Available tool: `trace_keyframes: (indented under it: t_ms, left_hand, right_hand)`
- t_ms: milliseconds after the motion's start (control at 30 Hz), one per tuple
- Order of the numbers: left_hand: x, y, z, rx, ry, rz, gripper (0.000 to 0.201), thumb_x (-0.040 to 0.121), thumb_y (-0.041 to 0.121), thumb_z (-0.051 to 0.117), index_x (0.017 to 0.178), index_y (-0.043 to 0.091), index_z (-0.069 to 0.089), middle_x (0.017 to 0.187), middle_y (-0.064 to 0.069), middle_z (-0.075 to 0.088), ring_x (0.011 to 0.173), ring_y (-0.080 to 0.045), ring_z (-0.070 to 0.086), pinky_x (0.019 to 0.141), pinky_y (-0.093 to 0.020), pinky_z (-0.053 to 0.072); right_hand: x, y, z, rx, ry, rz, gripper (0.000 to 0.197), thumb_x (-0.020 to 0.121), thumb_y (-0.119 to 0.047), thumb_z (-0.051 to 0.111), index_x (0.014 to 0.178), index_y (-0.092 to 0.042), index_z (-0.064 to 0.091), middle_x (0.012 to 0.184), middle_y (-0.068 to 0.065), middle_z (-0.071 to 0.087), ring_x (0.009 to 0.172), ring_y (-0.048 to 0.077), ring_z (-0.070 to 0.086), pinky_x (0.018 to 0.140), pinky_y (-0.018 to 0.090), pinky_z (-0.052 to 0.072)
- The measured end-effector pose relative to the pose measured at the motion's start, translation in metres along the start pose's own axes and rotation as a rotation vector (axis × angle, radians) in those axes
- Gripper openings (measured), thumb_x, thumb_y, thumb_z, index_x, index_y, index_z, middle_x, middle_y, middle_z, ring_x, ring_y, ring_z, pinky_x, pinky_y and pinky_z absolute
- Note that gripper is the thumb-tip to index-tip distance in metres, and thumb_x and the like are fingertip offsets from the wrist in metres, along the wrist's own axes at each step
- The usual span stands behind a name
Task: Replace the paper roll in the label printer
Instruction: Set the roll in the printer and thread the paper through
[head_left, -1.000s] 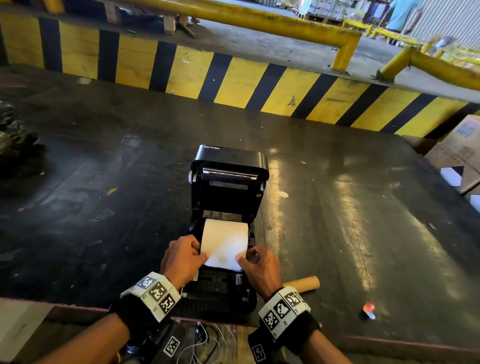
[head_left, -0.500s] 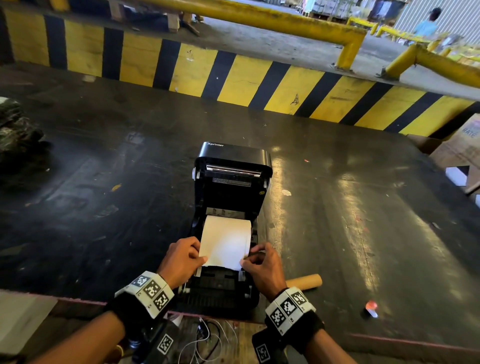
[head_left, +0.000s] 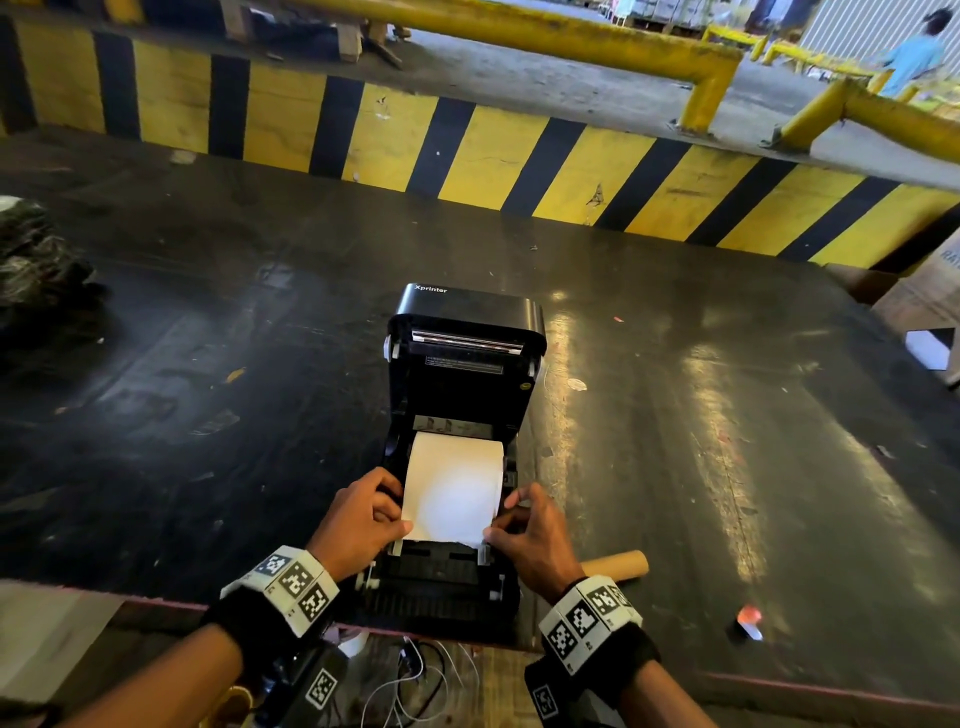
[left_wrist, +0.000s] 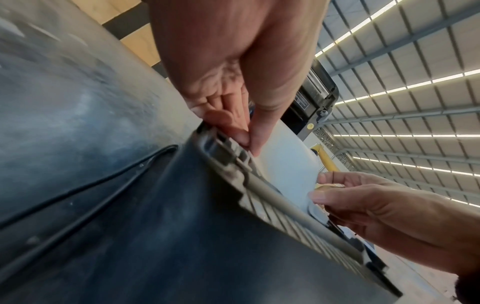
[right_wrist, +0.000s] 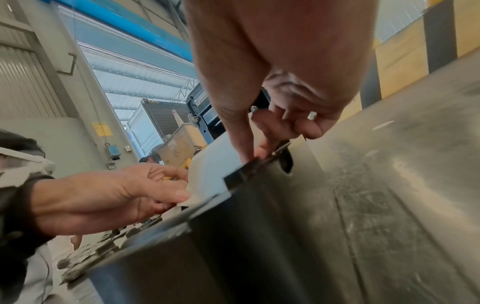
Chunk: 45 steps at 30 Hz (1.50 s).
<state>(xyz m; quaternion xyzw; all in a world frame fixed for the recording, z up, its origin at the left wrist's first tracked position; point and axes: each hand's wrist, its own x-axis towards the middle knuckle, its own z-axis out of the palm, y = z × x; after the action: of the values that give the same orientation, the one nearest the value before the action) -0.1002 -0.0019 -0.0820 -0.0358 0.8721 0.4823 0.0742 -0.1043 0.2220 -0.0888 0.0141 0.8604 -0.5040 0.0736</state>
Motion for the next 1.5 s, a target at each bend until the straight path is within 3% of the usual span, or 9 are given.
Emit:
trace_keyframes:
  t_ms: [100,267,467,600,733,967,1133,1333,1500]
  left_hand:
    - [0.003,0.001,-0.003,0.025,-0.059,0.007,0.032,0.073,0.004,0.076,0.094,0.016,0.055,0.070,-0.007,0.071,0.056,-0.003,0.063,0.054,-0.014,0.050]
    - [0.003,0.003,0.001,0.057,-0.038,0.013,0.030,0.072,0.003,0.075,0.093,0.011,0.055,0.073,-0.008,0.070,0.056,-0.010,0.060,0.054,-0.019,0.050]
    - [0.009,0.005,-0.007,0.106,-0.141,0.003,0.034,0.073,0.006,0.075,0.096,0.012,0.052,0.069,-0.003,0.071,0.050,0.003,0.061,0.051,-0.013,0.047]
    - [0.013,0.008,-0.010,0.123,-0.157,-0.024,0.032,0.072,0.002,0.073,0.096,0.011,0.053,0.075,-0.007,0.074,0.057,-0.007,0.066,0.054,-0.018,0.052]
    - [0.013,0.006,-0.008,0.025,-0.084,-0.042,0.028,0.073,0.000,0.074,0.090,0.012,0.055,0.075,-0.010,0.074,0.056,-0.009,0.066,0.052,-0.017,0.052]
    - [0.017,0.009,-0.016,0.164,-0.235,-0.048,0.033,0.073,0.005,0.074,0.090,0.019,0.049,0.078,-0.006,0.072,0.069,-0.016,0.068,0.067,-0.029,0.056]
    - [0.016,0.009,-0.015,0.059,-0.165,-0.084,0.027,0.072,-0.005,0.070,0.089,0.011,0.055,0.074,-0.009,0.071,0.063,-0.019,0.067,0.051,-0.023,0.054]
    - [0.022,0.015,-0.016,0.183,-0.275,-0.138,0.036,0.073,0.001,0.070,0.102,0.010,0.052,0.085,-0.014,0.072,0.068,-0.022,0.067,0.072,-0.037,0.059]
    - [0.024,0.020,-0.012,0.215,-0.241,-0.149,0.034,0.072,0.004,0.070,0.103,0.009,0.055,0.078,-0.005,0.068,0.060,-0.017,0.065,0.065,-0.031,0.058]
  right_hand:
    - [-0.002,0.000,0.001,0.011,-0.005,0.005,0.038,0.075,-0.001,0.073,0.083,-0.025,0.044,0.073,0.001,0.064,0.073,0.024,0.066,0.068,0.040,0.057]
    - [0.005,0.005,0.002,-0.082,-0.064,-0.027,0.038,0.075,-0.005,0.072,0.084,-0.026,0.041,0.074,0.001,0.065,0.068,0.018,0.064,0.059,0.024,0.052]
    - [0.005,0.001,0.003,-0.130,-0.084,-0.036,0.037,0.076,-0.007,0.072,0.096,-0.020,0.043,0.072,-0.005,0.065,0.072,0.013,0.066,0.069,0.034,0.057]
    - [0.003,0.000,0.005,-0.094,-0.065,-0.011,0.042,0.077,-0.005,0.071,0.104,-0.020,0.042,0.080,0.002,0.069,0.078,0.022,0.069,0.073,0.043,0.059]
    - [0.004,-0.003,0.001,-0.095,-0.113,0.016,0.046,0.077,-0.003,0.071,0.108,-0.018,0.040,0.081,-0.001,0.066,0.083,0.024,0.068,0.074,0.038,0.059]
    - [0.001,-0.003,0.004,-0.042,-0.051,-0.008,0.043,0.079,0.001,0.066,0.106,-0.020,0.040,0.086,0.014,0.072,0.075,0.028,0.069,0.065,0.042,0.060]
    - [0.003,-0.003,0.001,-0.023,-0.130,0.030,0.044,0.080,0.001,0.066,0.109,-0.018,0.039,0.087,0.014,0.070,0.079,0.031,0.069,0.070,0.048,0.059]
    - [0.000,-0.003,0.002,0.020,-0.075,0.020,0.049,0.075,-0.002,0.071,0.105,-0.025,0.041,0.083,0.014,0.073,0.075,0.031,0.070,0.069,0.048,0.060]
    - [-0.003,-0.002,0.004,0.085,-0.086,0.035,0.048,0.078,0.001,0.069,0.109,-0.022,0.040,0.077,0.013,0.070,0.066,0.026,0.066,0.067,0.044,0.057]
